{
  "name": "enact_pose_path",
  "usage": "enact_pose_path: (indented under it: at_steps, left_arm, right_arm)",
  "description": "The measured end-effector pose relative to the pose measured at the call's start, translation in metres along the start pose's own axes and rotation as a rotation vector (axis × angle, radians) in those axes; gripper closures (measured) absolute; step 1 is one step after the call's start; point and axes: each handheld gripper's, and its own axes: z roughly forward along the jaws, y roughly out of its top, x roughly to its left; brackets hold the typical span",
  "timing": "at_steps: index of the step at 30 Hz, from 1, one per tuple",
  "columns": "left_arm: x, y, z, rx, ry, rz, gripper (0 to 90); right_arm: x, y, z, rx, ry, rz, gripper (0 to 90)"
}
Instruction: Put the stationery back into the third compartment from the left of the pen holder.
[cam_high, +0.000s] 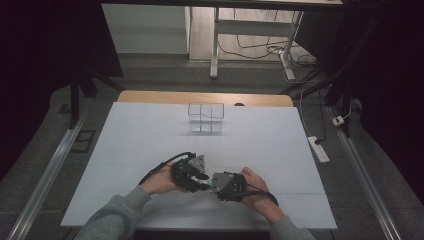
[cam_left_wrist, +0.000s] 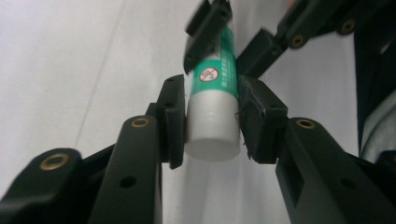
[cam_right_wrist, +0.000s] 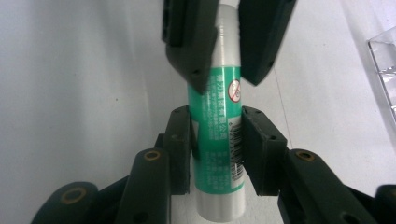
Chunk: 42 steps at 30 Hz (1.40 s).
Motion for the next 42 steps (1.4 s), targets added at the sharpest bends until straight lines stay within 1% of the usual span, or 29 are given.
enact_pose_path:
  at_steps: [1,2,3,4,5,7,9,11,12,14,16,18,19,22,26,27,28,32,34,36,38,42]
  left_arm:
    - [0.001,-0.001,-0.002,-0.014,0.009,-0.007,59.7]
    - [0.002,-0.002,-0.004,-0.029,0.017,-0.022,55.6]
    - [0.004,-0.004,-0.007,-0.037,0.023,-0.032,51.8]
    - [0.005,-0.005,-0.008,-0.053,0.028,-0.052,48.7]
    - [0.007,-0.007,-0.011,-0.059,0.034,-0.058,46.8]
    - [0.008,-0.01,-0.014,-0.083,0.046,-0.081,43.6]
    - [0.009,-0.013,-0.017,-0.097,0.055,-0.099,41.4]
    - [0.01,-0.017,-0.019,-0.108,0.068,-0.114,39.8]
    - [0.01,-0.019,-0.019,-0.114,0.078,-0.128,39.0]
    - [0.01,-0.023,-0.022,-0.123,0.095,-0.144,38.0]
    - [0.01,-0.028,-0.026,-0.136,0.111,-0.169,37.4]
    - [0.009,-0.034,-0.03,-0.151,0.131,-0.188,37.0]
    - [0.009,-0.037,-0.033,-0.155,0.141,-0.195,37.0]
    - [0.009,-0.047,-0.039,-0.18,0.174,-0.223,36.7]
    - [0.008,-0.059,-0.046,-0.191,0.202,-0.25,35.6]
    - [0.007,-0.063,-0.048,-0.192,0.21,-0.255,35.5]
    - [0.007,-0.066,-0.049,-0.191,0.222,-0.259,35.0]
    - [0.005,-0.08,-0.055,-0.194,0.254,-0.283,33.7]
    - [0.003,-0.088,-0.058,-0.205,0.265,-0.309,33.7]
    - [0.001,-0.097,-0.063,-0.205,0.283,-0.323,33.7]
    - [-0.001,-0.106,-0.067,-0.207,0.292,-0.339,33.7]
    - [-0.003,-0.119,-0.072,-0.205,0.304,-0.362,33.4]
  right_arm:
    - [0.0,0.0,-0.001,0.001,-0.005,0.017,64.8]
    - [0.0,-0.001,-0.001,-0.006,-0.009,0.043,64.8]
    - [-0.002,-0.002,-0.003,-0.004,-0.01,0.051,64.9]
    - [-0.004,-0.004,-0.003,-0.022,-0.008,0.067,64.9]
    - [-0.005,-0.006,-0.004,-0.031,-0.009,0.086,64.9]
    - [-0.008,-0.009,-0.005,-0.051,-0.009,0.11,64.9]
    - [-0.01,-0.011,-0.007,-0.052,-0.014,0.131,64.9]
    - [-0.011,-0.013,-0.008,-0.072,-0.02,0.158,64.9]
    - [-0.012,-0.014,-0.008,-0.085,-0.021,0.17,64.9]
    - [-0.014,-0.016,-0.01,-0.105,-0.024,0.197,64.9]
    - [-0.016,-0.018,-0.013,-0.117,-0.023,0.227,64.9]
    - [-0.018,-0.02,-0.015,-0.148,-0.023,0.26,64.9]
    - [-0.02,-0.022,-0.016,-0.162,-0.027,0.269,64.9]
    - [-0.024,-0.026,-0.019,-0.188,-0.033,0.31,64.9]
    - [-0.028,-0.031,-0.022,-0.205,-0.039,0.354,64.9]
    - [-0.029,-0.032,-0.022,-0.21,-0.041,0.356,64.9]
    - [-0.029,-0.033,-0.023,-0.216,-0.044,0.374,64.9]
    - [-0.034,-0.035,-0.025,-0.239,-0.051,0.415,64.9]
    - [-0.036,-0.036,-0.026,-0.261,-0.056,0.436,64.9]
    - [-0.038,-0.036,-0.028,-0.272,-0.063,0.45,64.9]
    - [-0.04,-0.037,-0.029,-0.262,-0.082,0.454,64.9]
    - [-0.047,-0.039,-0.028,-0.287,-0.093,0.493,64.9]
